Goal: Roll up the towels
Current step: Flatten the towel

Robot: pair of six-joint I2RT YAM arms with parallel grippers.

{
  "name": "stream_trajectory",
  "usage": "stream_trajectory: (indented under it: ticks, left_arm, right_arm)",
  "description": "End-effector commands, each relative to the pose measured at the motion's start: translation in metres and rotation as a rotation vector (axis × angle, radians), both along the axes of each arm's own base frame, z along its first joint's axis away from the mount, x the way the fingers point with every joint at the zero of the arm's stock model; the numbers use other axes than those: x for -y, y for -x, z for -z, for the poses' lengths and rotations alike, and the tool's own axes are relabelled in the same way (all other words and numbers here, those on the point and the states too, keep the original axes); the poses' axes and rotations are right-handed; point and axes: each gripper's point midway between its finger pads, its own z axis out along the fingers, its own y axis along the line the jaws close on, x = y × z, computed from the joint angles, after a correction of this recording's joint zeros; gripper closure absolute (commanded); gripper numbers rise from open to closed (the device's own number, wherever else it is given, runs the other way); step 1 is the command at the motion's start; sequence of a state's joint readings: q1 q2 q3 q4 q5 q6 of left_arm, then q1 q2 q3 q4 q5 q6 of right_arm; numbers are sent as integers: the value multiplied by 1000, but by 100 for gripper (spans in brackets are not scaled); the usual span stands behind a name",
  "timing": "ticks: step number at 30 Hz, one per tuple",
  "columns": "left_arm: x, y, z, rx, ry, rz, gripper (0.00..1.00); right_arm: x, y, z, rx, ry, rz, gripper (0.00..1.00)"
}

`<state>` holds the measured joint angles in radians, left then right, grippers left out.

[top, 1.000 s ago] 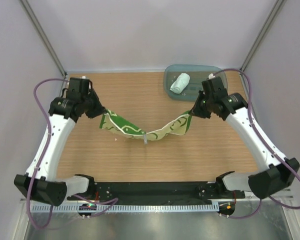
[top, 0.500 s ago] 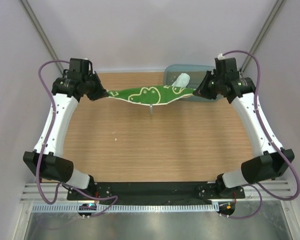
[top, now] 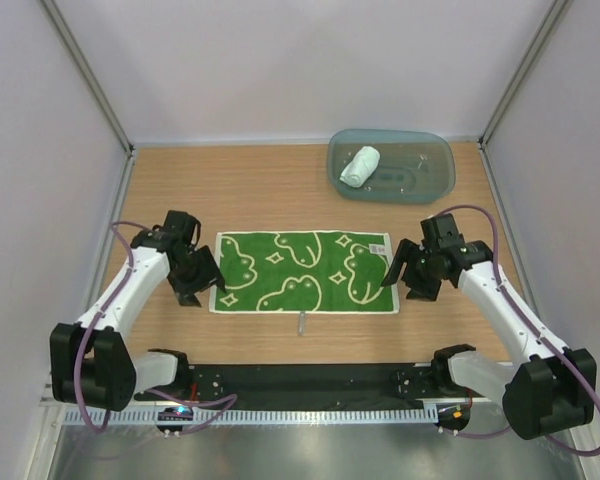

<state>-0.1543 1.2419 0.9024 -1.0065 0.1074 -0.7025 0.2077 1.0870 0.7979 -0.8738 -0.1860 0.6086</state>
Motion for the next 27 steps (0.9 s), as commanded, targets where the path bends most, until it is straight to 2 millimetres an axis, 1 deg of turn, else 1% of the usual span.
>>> stream_trajectory:
  ticks: [1, 5, 8, 9, 11, 14, 19, 22, 27]
  left_arm:
    - [2, -6, -11, 69, 33, -29, 32]
    - [2, -10, -15, 87, 34, -22, 32]
    - [1, -9, -12, 81, 28, -33, 34]
    - [1, -6, -7, 69, 27, -45, 35]
    - [1, -7, -2, 76, 29, -61, 38]
    - [5, -4, 9, 51, 52, -71, 41]
    - [5, -6, 24, 40, 49, -112, 43]
    - [-3, -8, 37, 36, 1, -134, 45]
    - [-13, -10, 48, 39, -66, -169, 46]
  right_arm:
    - [-1, -15, -22, 110, -11, 7, 25]
    - [1, -24, -32, 130, 14, 0, 25]
    - [3, -28, -31, 130, 29, -3, 25]
    - [4, -29, -29, 133, 31, 1, 25]
    - [3, -29, -25, 131, 30, 3, 25]
    - [2, -28, -19, 128, 18, 8, 25]
    - [0, -29, -12, 137, 10, 7, 25]
    - [-1, -30, -8, 133, 9, 1, 25]
    - [-1, -32, -5, 128, 15, -17, 25]
